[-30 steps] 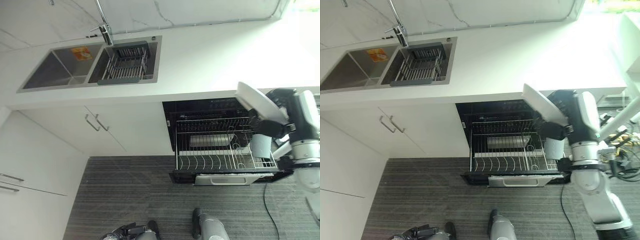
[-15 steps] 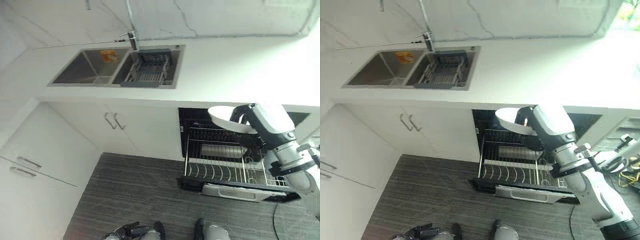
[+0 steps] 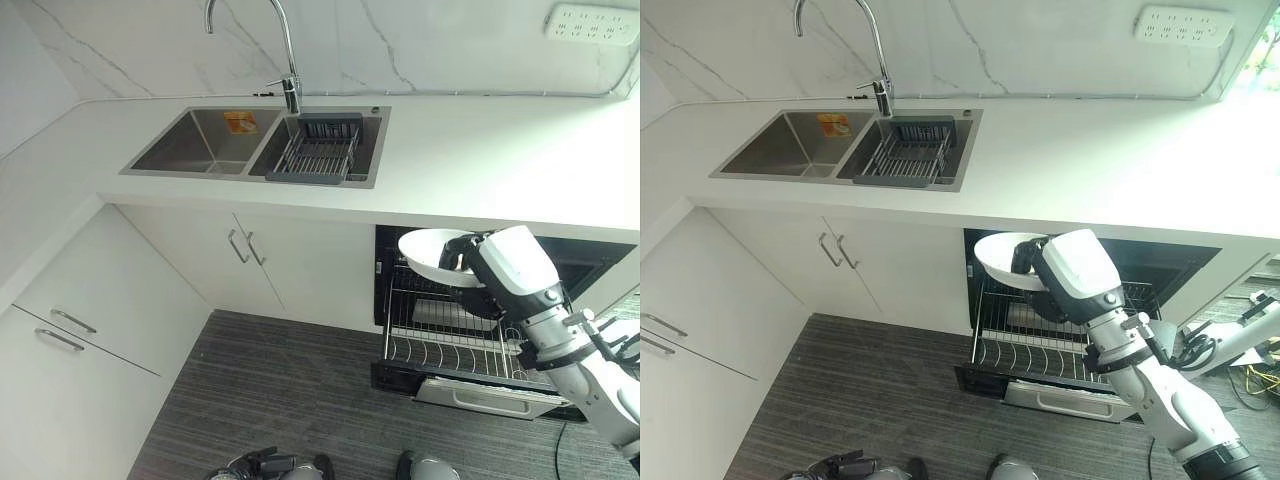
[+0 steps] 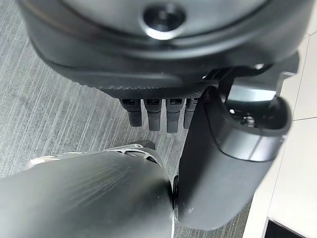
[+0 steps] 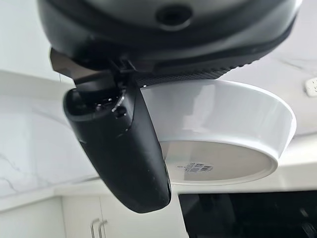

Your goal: Place the dishes in the dishwasher.

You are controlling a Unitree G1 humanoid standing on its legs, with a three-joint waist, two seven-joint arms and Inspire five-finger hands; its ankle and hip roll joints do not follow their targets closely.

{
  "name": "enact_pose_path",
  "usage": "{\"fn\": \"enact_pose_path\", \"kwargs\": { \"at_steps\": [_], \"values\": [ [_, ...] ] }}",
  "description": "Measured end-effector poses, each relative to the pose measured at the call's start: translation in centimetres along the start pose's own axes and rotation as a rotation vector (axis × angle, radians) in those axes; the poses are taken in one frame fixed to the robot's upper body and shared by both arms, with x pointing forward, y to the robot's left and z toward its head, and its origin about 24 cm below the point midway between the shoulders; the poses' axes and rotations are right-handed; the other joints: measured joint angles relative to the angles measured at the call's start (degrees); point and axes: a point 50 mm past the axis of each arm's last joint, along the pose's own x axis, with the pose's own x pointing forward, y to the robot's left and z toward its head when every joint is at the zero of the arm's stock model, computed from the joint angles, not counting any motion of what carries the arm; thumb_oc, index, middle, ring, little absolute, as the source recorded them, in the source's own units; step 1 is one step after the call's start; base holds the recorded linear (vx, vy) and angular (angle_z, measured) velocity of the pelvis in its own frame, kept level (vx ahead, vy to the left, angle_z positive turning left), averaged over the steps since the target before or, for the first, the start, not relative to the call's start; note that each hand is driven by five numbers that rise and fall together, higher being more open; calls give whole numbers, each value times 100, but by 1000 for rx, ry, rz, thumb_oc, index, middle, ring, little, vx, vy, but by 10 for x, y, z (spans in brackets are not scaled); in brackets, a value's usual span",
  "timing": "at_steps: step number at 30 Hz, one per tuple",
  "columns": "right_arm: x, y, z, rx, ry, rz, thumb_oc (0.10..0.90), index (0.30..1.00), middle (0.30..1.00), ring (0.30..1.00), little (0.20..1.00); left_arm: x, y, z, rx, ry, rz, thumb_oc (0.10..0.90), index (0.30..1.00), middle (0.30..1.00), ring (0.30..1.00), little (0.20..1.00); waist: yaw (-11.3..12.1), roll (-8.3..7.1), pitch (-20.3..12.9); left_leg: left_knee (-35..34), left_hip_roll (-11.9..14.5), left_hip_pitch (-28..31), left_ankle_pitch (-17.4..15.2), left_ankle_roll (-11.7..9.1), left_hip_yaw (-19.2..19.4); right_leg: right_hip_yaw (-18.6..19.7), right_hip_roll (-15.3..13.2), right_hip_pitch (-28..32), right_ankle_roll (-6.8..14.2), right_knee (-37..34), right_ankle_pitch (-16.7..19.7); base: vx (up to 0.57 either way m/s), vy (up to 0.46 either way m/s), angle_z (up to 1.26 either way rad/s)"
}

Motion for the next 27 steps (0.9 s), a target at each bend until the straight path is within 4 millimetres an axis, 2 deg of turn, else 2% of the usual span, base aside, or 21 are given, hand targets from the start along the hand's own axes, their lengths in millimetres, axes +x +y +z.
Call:
{"fn": "enact_pose_path", "kwargs": {
  "at_steps": [4,6,16,21,27],
  "values": [
    [-13,20,-23,-25,106,46,400,300,300,300,300,0,1,1,7,-7,1,800,900,900,900,900,89,-9,-21,11,0,-22,9,6,-28,-35,-7,1,0,0,0,7,-8,4],
    [-17,24,-30,-38,140,68,400,300,300,300,300,0,1,1,8,-8,2,800,900,900,900,900,84,5,-29,16,0,-40,14,5,-56,-61,-7,1,-1,-5,0,1,-8,5],
    [-20,41,-40,-5,196,146,400,300,300,300,300,-2,5,3,43,-23,10,800,900,900,900,900,149,89,-45,-13,6,-84,87,1,-155,-180,-13,11,-2,-16,1,-5,-11,5],
    [-29,58,-53,43,312,239,400,300,300,300,300,-3,5,4,39,-32,8,800,900,900,900,900,267,123,-37,-66,-8,-81,117,26,-196,-229,-27,22,-2,-16,0,17,-10,5],
    [-25,64,-57,55,323,338,400,300,300,300,300,-5,14,3,67,-16,28,800,900,900,900,900,398,72,9,-123,1,-70,201,-31,-279,-314,-14,70,-3,-33,-1,10,-20,6]
  ]
}}
